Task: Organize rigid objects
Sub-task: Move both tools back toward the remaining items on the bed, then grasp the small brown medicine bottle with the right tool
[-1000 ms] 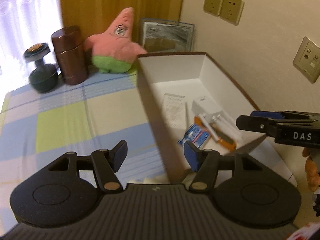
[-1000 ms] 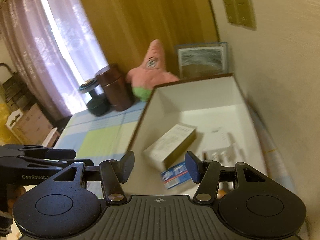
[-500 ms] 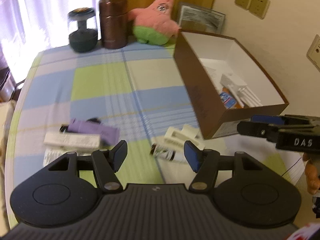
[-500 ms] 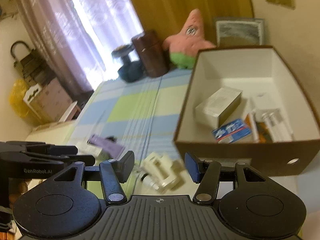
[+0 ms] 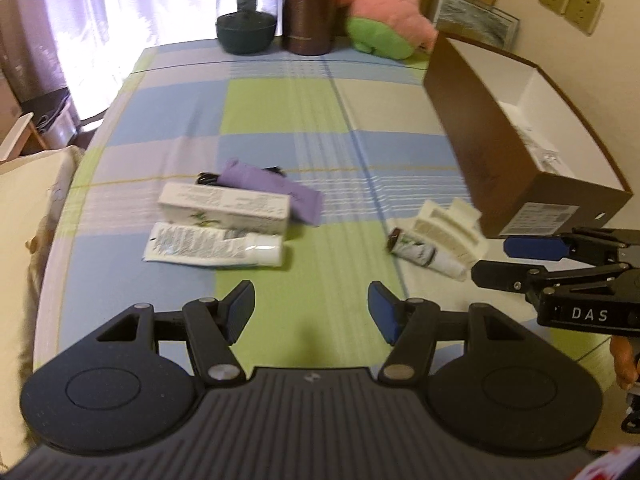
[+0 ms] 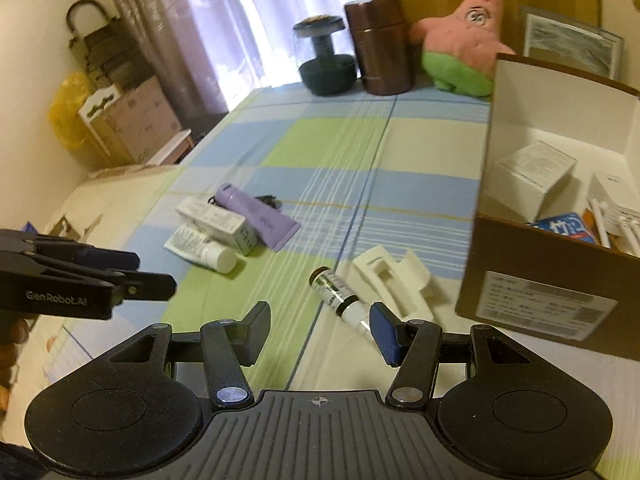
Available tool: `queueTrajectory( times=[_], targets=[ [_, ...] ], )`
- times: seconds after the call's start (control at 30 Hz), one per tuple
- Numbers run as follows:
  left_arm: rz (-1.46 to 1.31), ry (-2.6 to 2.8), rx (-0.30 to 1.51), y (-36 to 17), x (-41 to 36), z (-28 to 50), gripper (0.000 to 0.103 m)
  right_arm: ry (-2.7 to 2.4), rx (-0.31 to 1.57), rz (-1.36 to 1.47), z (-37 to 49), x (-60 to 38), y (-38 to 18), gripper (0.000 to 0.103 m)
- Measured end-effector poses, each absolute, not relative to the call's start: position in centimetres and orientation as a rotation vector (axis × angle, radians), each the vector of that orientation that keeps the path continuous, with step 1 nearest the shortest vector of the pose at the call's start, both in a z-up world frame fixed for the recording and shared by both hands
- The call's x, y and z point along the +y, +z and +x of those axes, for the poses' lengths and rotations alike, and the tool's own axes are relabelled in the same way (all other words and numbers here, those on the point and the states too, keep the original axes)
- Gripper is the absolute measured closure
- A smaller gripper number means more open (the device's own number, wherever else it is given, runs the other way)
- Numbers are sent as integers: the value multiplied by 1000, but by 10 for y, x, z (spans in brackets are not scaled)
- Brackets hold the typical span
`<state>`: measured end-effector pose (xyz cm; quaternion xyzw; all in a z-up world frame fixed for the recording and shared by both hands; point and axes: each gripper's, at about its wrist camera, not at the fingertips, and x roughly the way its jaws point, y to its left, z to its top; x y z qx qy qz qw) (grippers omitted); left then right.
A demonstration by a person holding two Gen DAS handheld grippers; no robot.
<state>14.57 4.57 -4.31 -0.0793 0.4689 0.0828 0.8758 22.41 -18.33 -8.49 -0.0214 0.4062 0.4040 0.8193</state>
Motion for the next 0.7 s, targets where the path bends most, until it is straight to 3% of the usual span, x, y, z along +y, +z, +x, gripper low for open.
queueTrajectory(
  times=[0.47, 0.7],
  targets=[
    [-214, 224, 1015, -65, 65, 154, 45, 909, 840, -163, 241, -149, -109, 51],
    [-249, 239, 1021, -74, 75, 168, 45, 924, 851, -243, 250, -132, -124, 59]
  ],
)
